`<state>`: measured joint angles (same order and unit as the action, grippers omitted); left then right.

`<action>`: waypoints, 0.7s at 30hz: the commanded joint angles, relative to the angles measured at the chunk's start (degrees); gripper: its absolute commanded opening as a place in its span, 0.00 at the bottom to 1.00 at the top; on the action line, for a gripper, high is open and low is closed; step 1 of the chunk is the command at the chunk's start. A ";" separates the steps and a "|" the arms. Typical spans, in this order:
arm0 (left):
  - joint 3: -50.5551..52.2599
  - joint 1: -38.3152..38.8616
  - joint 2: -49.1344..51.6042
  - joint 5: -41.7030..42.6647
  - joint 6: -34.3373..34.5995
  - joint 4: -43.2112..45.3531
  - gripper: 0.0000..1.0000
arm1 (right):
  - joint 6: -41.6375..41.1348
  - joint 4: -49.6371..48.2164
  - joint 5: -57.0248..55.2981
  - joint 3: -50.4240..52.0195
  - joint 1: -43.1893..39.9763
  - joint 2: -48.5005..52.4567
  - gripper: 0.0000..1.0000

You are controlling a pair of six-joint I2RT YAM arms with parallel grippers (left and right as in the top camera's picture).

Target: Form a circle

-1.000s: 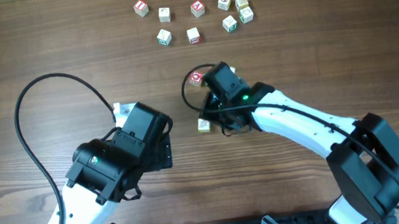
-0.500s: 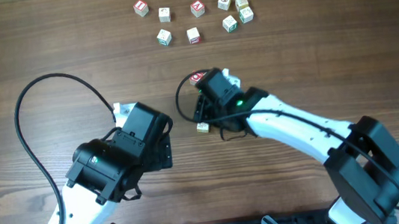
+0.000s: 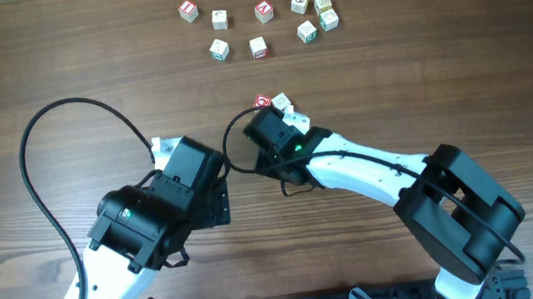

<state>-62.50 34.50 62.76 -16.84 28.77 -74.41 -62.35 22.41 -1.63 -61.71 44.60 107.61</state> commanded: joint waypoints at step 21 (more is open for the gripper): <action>0.26 -0.26 -0.39 -0.74 0.11 0.00 1.00 | 15.89 0.90 -10.82 -6.71 -2.12 1.88 0.29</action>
<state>-62.50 34.50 62.76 -16.84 28.77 -74.41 -47.62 23.70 -9.76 -66.92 43.59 108.75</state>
